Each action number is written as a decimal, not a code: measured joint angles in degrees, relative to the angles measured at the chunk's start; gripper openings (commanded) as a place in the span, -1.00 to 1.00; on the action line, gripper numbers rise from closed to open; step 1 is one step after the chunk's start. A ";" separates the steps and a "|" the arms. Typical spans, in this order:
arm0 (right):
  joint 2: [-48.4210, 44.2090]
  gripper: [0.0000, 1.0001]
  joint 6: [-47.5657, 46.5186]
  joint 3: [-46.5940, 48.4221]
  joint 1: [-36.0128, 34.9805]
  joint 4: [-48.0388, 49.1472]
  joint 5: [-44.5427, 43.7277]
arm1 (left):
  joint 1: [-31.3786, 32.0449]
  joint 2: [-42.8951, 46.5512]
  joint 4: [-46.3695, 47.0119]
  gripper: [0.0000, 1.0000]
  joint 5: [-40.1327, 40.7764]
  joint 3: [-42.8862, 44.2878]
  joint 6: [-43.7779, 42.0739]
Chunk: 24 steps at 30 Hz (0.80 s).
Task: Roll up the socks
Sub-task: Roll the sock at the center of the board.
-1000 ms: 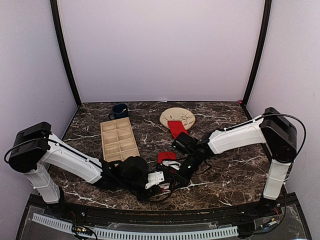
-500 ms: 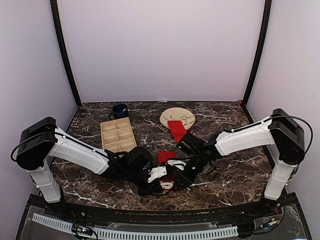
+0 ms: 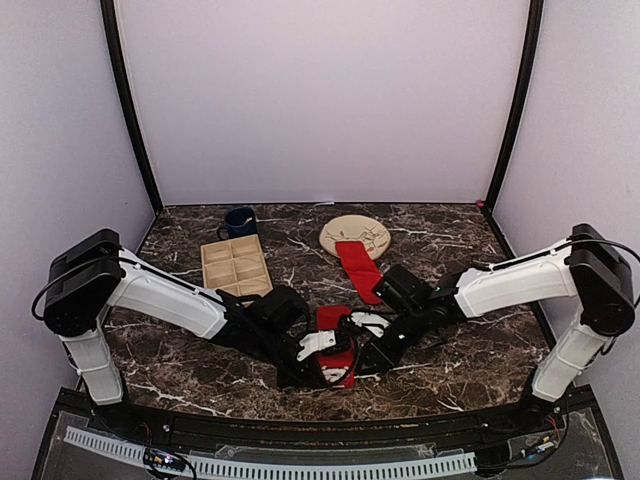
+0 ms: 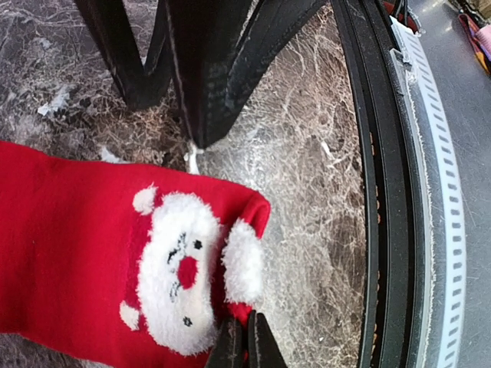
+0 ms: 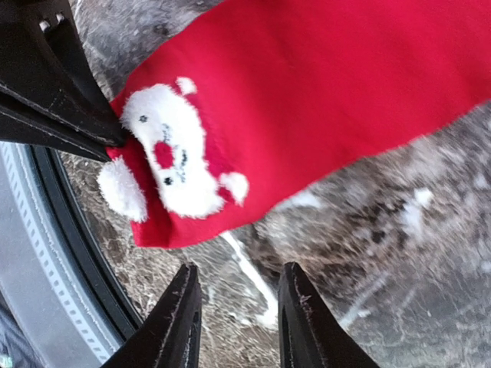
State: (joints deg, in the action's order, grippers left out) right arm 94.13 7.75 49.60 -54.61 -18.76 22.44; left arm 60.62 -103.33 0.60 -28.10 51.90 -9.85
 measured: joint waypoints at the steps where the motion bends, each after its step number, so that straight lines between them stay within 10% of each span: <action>1: -0.66 -0.39 0.37 -0.70 0.04 0.42 -0.74 | -0.24 -0.37 -0.66 -1.00 -0.68 0.57 0.00; 24: -22.45 -0.55 5.51 -15.50 -14.80 9.64 -32.02 | -5.86 -9.20 -13.20 -1.00 -15.23 11.61 -0.15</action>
State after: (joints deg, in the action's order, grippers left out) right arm 71.68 13.26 34.11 -69.41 -9.13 -9.58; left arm 54.76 -112.53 -12.60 -43.33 63.51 -10.00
